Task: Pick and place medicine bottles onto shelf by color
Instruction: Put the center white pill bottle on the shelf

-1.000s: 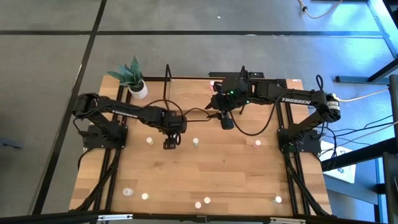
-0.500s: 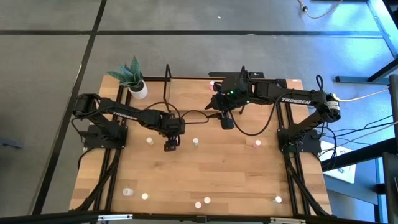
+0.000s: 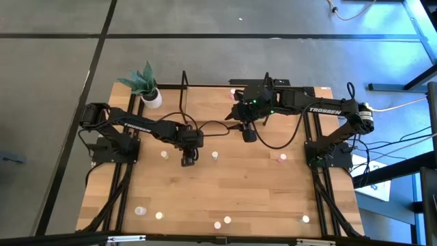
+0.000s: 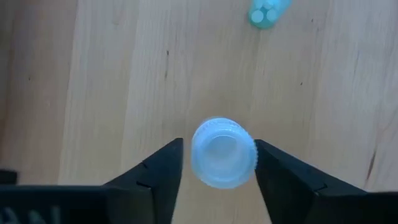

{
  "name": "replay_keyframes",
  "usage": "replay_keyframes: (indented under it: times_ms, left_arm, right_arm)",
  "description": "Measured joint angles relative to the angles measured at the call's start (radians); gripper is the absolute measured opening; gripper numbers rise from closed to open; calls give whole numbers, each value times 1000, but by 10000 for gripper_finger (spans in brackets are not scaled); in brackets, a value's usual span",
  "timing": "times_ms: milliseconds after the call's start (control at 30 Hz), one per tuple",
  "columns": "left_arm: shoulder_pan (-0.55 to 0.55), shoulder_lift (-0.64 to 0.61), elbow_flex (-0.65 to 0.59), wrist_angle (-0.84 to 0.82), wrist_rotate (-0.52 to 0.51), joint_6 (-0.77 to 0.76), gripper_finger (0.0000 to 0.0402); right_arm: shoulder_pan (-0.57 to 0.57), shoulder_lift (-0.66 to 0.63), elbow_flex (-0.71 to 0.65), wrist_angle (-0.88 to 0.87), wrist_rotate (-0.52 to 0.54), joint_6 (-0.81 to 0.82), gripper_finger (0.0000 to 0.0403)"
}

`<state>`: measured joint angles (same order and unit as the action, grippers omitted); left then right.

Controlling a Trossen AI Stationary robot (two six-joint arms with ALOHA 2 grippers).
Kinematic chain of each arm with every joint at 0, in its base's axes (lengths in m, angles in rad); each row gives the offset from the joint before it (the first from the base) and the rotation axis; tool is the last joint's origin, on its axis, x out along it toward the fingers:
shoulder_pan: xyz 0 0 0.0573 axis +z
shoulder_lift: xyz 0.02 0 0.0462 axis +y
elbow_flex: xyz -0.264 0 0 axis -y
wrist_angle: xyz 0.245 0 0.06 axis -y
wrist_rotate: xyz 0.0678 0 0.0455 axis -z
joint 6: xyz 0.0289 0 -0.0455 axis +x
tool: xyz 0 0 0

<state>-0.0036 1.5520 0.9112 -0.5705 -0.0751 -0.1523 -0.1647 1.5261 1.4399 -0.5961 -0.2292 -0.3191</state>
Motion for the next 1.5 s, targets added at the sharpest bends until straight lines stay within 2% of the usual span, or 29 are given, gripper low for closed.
replay_keyframes:
  times_ms: [200, 500, 900, 1167, 1367, 1500]
  left_arm:
    - [0, 0, 1, 1, -10, -30, 115]
    - [1, -16, 1, -11, -9, -54, 115]
    - [2, -194, 15, -121, -16, -162, 116]
    - [22, -225, 216, -329, -119, -157, 116]
    - [112, -220, 385, -389, -126, -146, 116]
    - [188, -197, 494, -432, -151, -84, 117]
  right_arm:
    - [0, 0, 0, 0, 0, 0, 179]
    - [0, 0, 0, 0, 0, 0, 179]
    - [0, 0, 0, 0, 0, 0, 179]
    - [0, 0, 0, 0, 0, 0, 179]
    - [0, 0, 0, 0, 0, 0, 179]
    - [0, 0, 0, 0, 0, 0, 179]
